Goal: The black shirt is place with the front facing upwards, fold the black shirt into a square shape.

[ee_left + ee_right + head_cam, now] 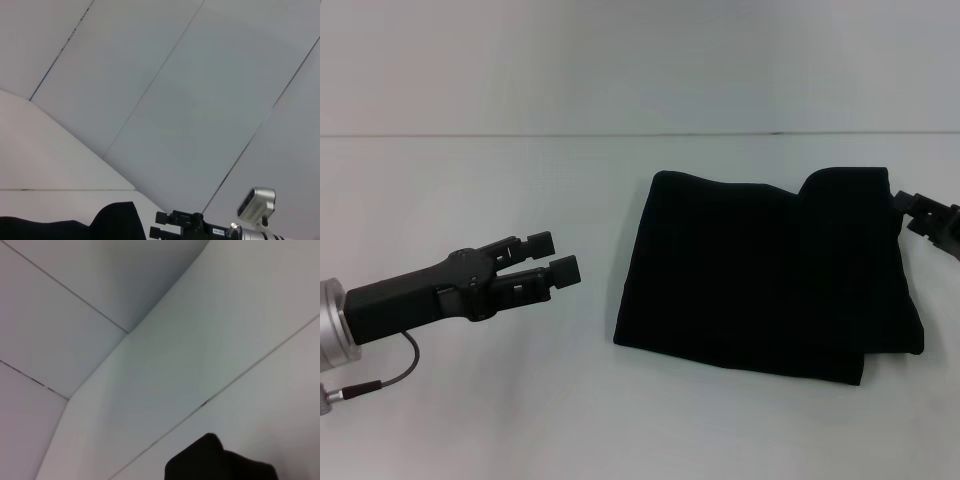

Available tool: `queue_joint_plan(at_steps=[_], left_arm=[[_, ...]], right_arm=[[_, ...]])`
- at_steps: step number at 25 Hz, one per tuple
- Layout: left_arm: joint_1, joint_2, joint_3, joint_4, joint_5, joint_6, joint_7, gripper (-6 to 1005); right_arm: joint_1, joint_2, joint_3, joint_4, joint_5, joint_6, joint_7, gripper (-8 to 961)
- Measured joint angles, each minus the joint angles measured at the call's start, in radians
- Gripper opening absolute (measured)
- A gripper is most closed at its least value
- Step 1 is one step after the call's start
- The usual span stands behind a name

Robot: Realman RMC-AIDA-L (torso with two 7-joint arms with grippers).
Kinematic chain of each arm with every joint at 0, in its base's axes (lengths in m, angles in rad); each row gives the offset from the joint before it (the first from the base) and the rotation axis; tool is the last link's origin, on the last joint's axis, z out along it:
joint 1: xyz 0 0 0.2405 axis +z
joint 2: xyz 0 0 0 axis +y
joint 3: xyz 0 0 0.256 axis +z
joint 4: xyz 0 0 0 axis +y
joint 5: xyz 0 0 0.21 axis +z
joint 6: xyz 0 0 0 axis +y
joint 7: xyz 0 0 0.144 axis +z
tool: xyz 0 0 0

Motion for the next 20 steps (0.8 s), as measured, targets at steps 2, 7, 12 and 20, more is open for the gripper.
queue_joint_plan(at_steps=[2,7,12,20], left_arm=[[-0.001,0.0,0.0,0.0,0.0,0.0,0.0,949],[-0.005,0.0,0.0,0.0,0.0,-0.002,0.0,950],[-0.009,0.0,0.0,0.0,0.0,-0.002,-0.001,950],[-0.013,0.001,0.0,0.0,0.0,0.001,-0.002,949]], right_arm=[[0.004,-0.003,0.0,0.004,0.0,0.0,0.0,606],[0.022,0.004,-0.016,0.007,-0.002,0.015,0.0,608],[0.033,0.011,-0.047,0.01,-0.002,0.029,0.0,608],[0.034,0.016,-0.049,0.01,-0.002,0.024,0.0,603]])
